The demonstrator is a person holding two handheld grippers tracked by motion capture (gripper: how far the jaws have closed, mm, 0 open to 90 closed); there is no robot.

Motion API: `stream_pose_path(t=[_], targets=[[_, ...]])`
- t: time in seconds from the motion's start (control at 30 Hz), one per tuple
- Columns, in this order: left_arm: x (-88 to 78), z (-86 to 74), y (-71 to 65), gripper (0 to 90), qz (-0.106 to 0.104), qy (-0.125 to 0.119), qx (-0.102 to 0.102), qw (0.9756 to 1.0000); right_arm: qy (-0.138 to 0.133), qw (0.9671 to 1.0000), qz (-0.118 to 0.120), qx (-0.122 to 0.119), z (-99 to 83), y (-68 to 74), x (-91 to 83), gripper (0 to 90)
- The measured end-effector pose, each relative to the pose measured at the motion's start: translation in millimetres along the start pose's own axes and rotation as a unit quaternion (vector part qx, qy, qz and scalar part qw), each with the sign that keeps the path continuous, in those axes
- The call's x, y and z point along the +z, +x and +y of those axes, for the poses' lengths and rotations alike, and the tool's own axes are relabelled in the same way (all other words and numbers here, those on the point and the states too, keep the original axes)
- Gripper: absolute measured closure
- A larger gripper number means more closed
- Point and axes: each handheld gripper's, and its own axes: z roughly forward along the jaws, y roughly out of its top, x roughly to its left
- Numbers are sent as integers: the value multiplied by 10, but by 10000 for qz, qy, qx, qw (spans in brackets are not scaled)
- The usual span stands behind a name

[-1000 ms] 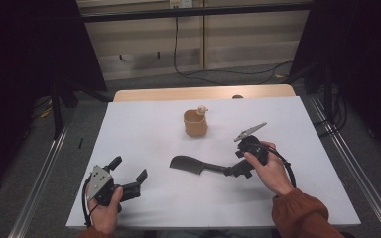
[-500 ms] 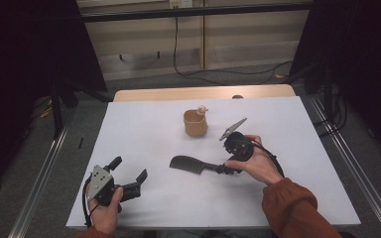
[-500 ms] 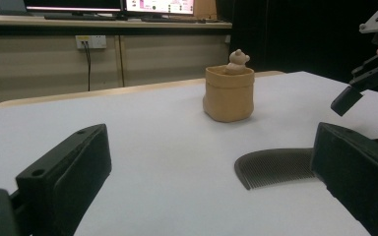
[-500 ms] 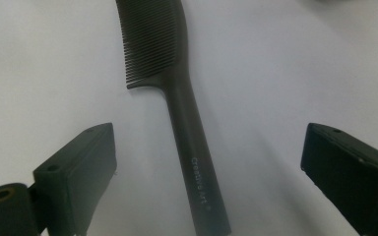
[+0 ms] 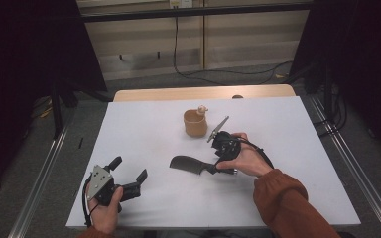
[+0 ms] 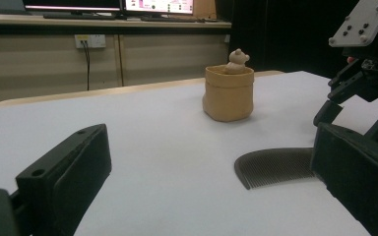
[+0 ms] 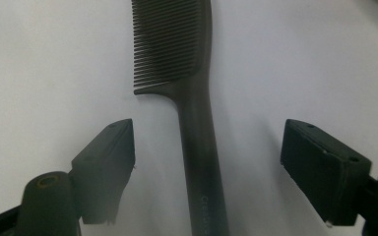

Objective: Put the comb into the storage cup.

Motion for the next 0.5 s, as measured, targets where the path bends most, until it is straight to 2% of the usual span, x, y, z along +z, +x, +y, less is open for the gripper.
stream_pose_path(t=[0.23,0.33,0.37,0.4,0.5], targets=[[-1,0,0,20,-13,9,20,10000,250,9996,49,-148,102,-6,32,352],[0,-1,2,20,-5,4,-9,10000,306,9993,115,-199,117,6,57,383],[-1,-1,3,20,5,0,-4,10000,374,9990,86,-224,130,20,83,432],[-1,0,2,20,-6,-3,-6,10000,374,9990,86,-224,130,20,83,432],[-2,0,0,20,-6,0,1,10000,450,9985,98,-313,142,20,104,504]])
